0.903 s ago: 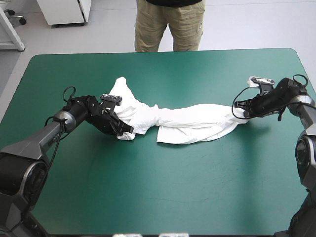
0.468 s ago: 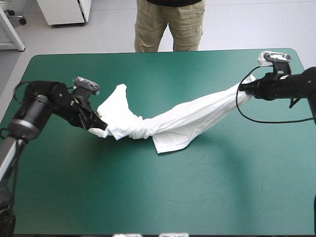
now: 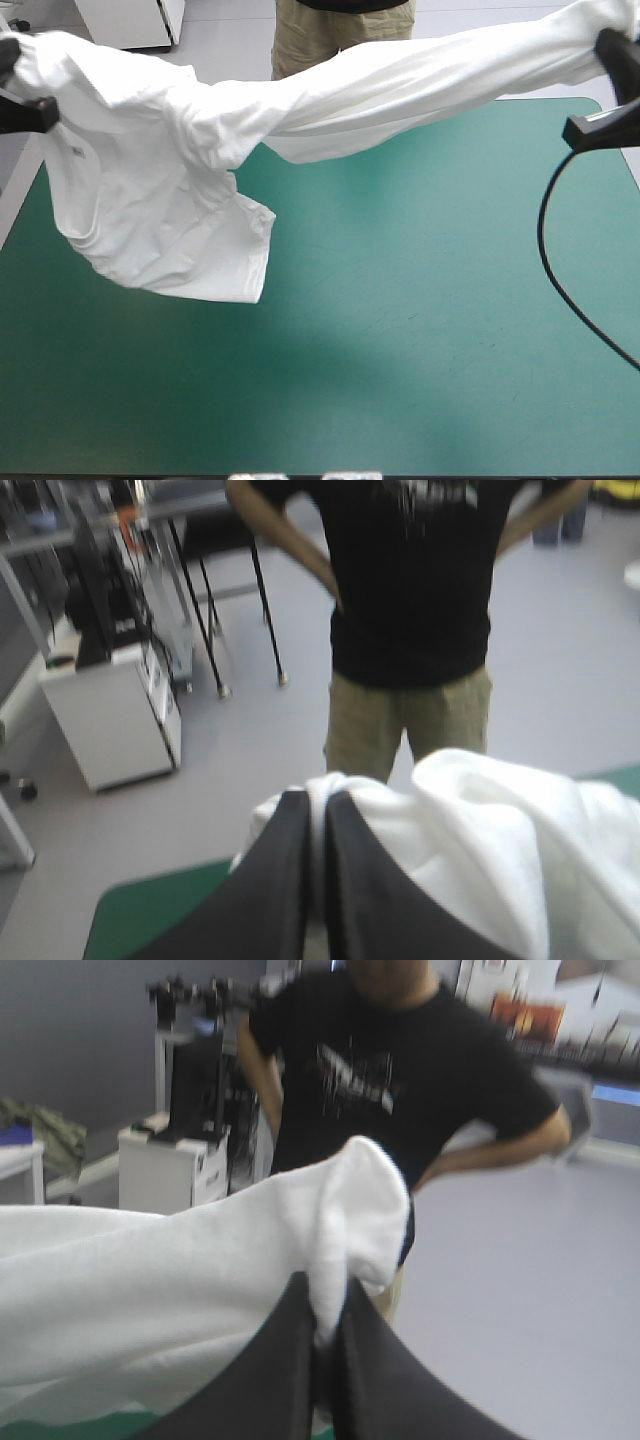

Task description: Fold the cloth

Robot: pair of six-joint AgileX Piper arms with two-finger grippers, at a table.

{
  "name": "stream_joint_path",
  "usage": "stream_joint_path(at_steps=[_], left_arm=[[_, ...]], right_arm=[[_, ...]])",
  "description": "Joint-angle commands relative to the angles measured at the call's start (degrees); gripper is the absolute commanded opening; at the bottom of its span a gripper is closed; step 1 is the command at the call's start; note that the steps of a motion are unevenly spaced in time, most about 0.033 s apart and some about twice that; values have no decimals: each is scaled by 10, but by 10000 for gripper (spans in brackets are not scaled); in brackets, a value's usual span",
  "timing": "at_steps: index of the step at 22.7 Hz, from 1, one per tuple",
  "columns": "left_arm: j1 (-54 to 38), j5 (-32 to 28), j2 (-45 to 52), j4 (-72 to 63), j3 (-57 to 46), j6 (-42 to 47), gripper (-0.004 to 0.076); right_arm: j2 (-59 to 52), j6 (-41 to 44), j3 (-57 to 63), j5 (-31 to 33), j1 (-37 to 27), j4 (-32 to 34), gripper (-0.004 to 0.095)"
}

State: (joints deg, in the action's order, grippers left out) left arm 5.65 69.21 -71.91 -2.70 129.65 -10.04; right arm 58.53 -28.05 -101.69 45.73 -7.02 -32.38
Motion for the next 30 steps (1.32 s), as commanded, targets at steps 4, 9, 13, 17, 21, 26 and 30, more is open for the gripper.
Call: stream_joint_path(at_steps=[4, 9, 13, 17, 21, 26, 30], left_arm=[[-1, -29, 18, -30, 104, 19, -9], [-1, -14, 78, -20, 102, 2, -9], [-1, 27, 84, -4, 65, 2, -9], [-1, 38, 84, -5, -136, 1, -9], [-1, -54, 69, -24, -347, -3, -9], [-1, -204, -8, -52, -475, -5, -9], [-1, -299, -95, -61, -487, -7, -9]], right_arm=[[-64, -16, -67, -42, -3, -10, -17], [-117, -15, -71, 15, -3, 9, -17], [-122, 1, -61, 87, -3, 22, -17], [-122, 13, 51, 125, -3, 12, -17], [-121, 15, 243, 99, -3, 9, -17], [-64, -4, 410, 7, -3, 9, -17], [14, -18, 458, -75, -3, 11, -17]])
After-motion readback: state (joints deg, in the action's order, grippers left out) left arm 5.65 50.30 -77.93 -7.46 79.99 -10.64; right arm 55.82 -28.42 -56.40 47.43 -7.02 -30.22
